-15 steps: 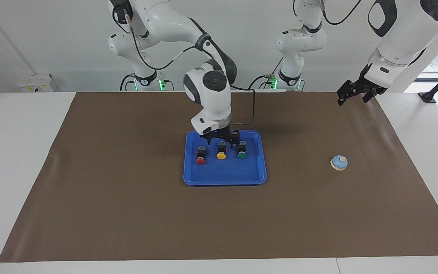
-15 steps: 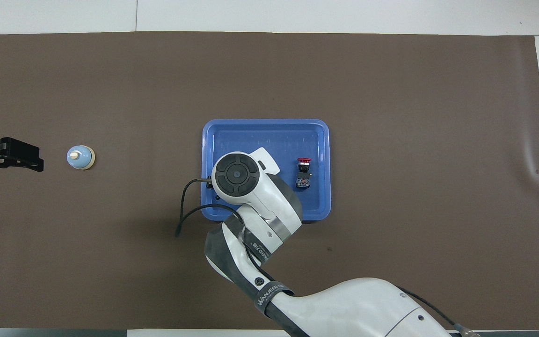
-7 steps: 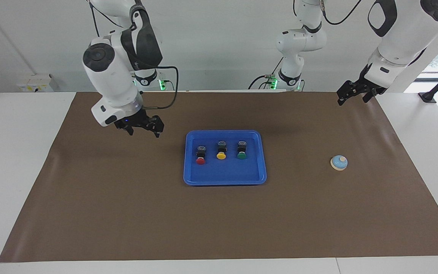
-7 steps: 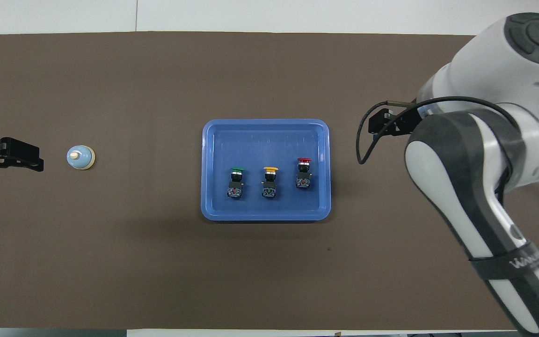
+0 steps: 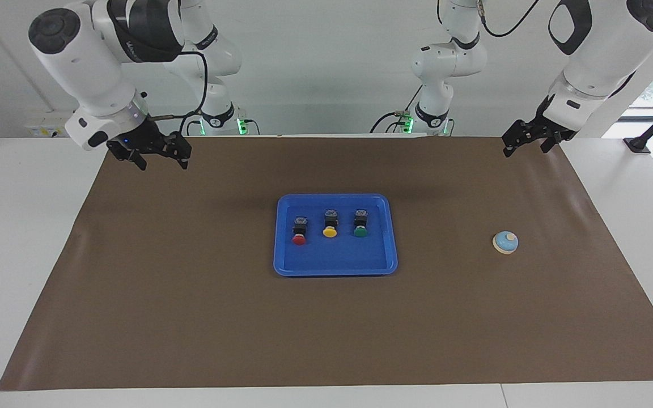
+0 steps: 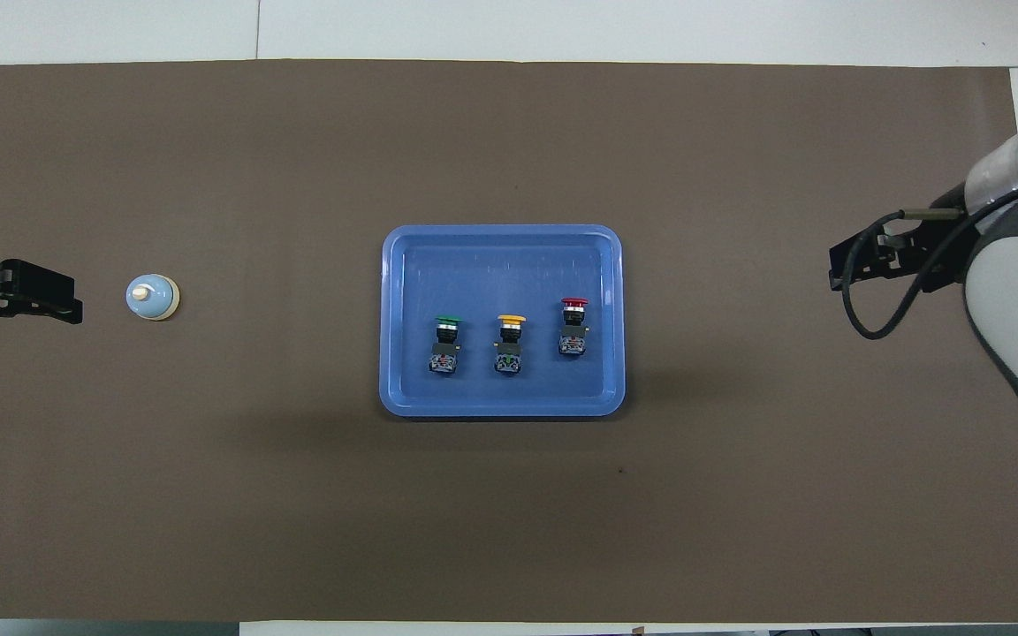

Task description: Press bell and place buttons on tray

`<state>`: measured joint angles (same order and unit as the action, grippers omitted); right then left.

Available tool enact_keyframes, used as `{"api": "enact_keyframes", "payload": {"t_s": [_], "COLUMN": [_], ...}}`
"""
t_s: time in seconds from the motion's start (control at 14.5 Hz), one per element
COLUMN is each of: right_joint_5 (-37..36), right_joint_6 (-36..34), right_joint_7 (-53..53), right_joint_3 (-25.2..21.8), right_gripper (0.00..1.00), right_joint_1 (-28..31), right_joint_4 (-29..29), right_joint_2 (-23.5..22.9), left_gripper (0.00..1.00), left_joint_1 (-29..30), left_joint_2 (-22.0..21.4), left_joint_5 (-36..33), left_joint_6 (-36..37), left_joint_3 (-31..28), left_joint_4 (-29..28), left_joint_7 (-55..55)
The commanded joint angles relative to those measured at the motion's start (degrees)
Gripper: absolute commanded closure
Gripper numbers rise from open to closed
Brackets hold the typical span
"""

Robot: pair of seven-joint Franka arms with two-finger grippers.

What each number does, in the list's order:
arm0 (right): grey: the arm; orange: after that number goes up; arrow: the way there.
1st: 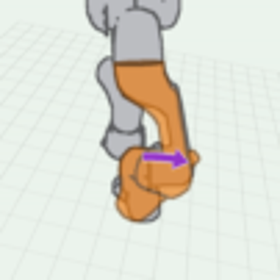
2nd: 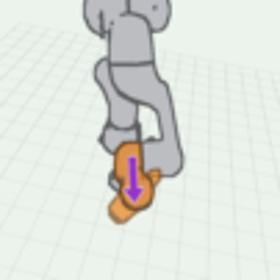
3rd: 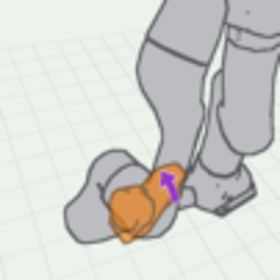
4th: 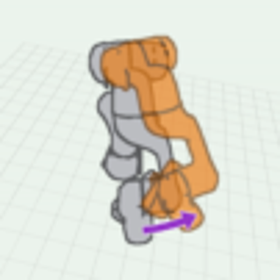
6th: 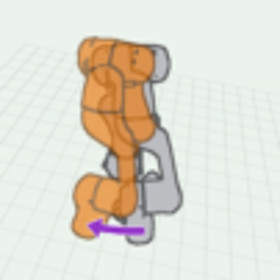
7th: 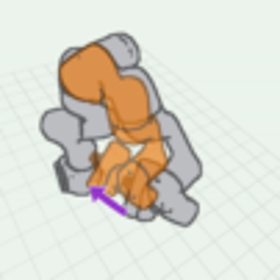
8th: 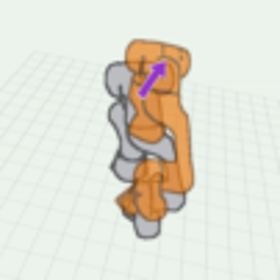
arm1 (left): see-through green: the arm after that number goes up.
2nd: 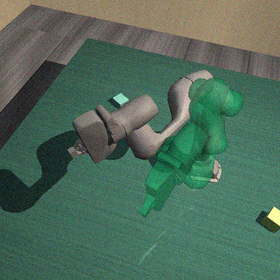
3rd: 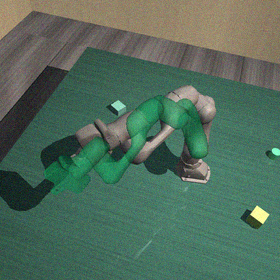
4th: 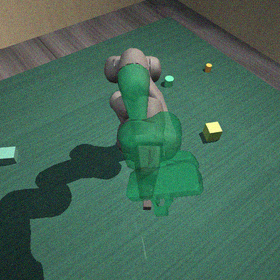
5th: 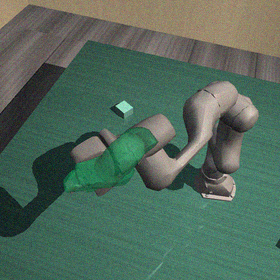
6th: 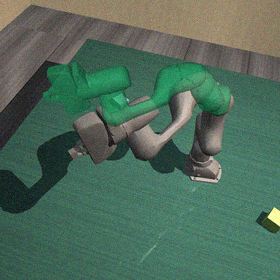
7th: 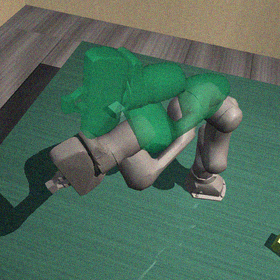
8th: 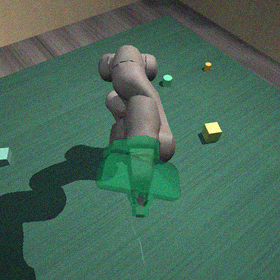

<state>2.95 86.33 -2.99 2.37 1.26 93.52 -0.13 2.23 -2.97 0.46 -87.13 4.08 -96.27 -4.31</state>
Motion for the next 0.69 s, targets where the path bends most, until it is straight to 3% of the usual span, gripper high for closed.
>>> {"api": "enact_keyframes", "payload": {"t_s": [0.0,0.55,0.62], "right_joint_5": [-0.75,-4.97,-4.71], "right_joint_6": [-0.11,1.29,1.29], "right_joint_7": [1.06,3.6,3.6], "right_joint_3": [1.23,1.5,1.5], "right_gripper": [0.0,0.0,0.0], "right_joint_1": [1.9,2.17,2.26], "right_joint_4": [1.66,0.69,0.43], "right_joint_2": [2.41,1.89,1.8], "left_gripper": [0.0,0.0,0.13], "left_joint_1": [0.32,0.05,0.4], "left_joint_2": [0.07,0.07,0.16], "left_joint_5": [0.59,0.25,0.24], "left_joint_6": [1.08,0.3,-1.71], "left_joint_3": [0.05,0.05,-0.04], "left_joint_4": [0.91,0.82,0.9], "left_joint_7": [-0.17,-0.78,-0.78]}}
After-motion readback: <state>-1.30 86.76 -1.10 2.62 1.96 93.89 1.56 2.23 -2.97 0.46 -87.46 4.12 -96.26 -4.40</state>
